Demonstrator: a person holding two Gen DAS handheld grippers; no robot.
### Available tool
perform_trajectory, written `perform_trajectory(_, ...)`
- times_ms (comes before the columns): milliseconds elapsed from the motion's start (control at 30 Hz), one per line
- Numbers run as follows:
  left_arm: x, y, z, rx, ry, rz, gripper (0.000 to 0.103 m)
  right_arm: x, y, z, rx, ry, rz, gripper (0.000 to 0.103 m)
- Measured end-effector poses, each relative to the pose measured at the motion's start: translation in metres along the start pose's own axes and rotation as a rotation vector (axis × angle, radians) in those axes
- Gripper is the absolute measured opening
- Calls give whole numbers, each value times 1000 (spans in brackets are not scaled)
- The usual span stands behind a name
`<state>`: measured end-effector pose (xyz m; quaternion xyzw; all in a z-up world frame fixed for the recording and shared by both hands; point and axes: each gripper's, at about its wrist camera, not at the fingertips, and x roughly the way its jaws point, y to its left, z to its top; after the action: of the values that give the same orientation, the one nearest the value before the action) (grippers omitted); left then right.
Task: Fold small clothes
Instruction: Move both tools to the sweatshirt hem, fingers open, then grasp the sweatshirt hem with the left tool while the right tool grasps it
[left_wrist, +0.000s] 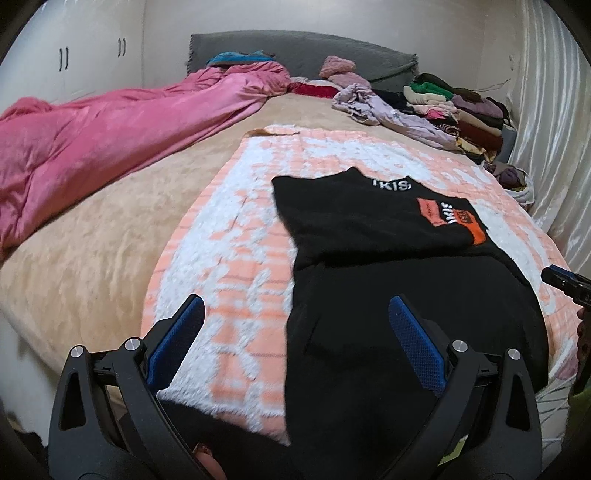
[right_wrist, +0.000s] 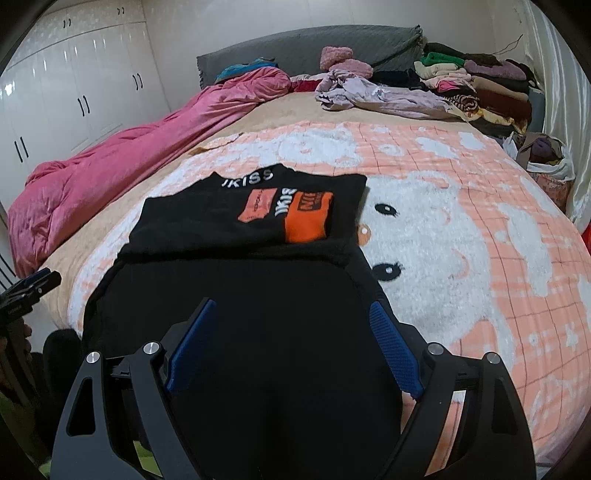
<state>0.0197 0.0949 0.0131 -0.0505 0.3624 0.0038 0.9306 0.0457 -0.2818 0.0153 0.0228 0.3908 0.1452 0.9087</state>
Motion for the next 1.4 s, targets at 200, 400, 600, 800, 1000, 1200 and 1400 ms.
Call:
perform_trajectory(200, 1, 12, -17, -15, 54, -15, 93, -5, -8, -14, 8, 25, -17, 84)
perform_trajectory(400, 9, 15, -35, -33, 118, -55, 93, -8, -17, -28, 12, 61, -34, 84)
perform_trajectory(600, 16, -1, -46, -12, 167, -109, 93, -13, -29, -43, 21, 99, -61, 84)
perform_trajectory(800, 28, -8, -56, 4, 216, -98, 93, -13, -40, -58, 47, 140, -54, 84)
perform_trajectory(1000, 37, -6, -63, -8, 252, -100, 91, -7, -47, -73, 67, 183, -39, 84)
perform_trajectory(1200, 43, 2, -67, -28, 274, -96, 89, -1, -57, -79, 94, 204, -18, 74)
perform_trajectory(1400, 46, 4, -71, -37, 293, -117, 82, -1, -56, -85, 79, 211, 30, 36)
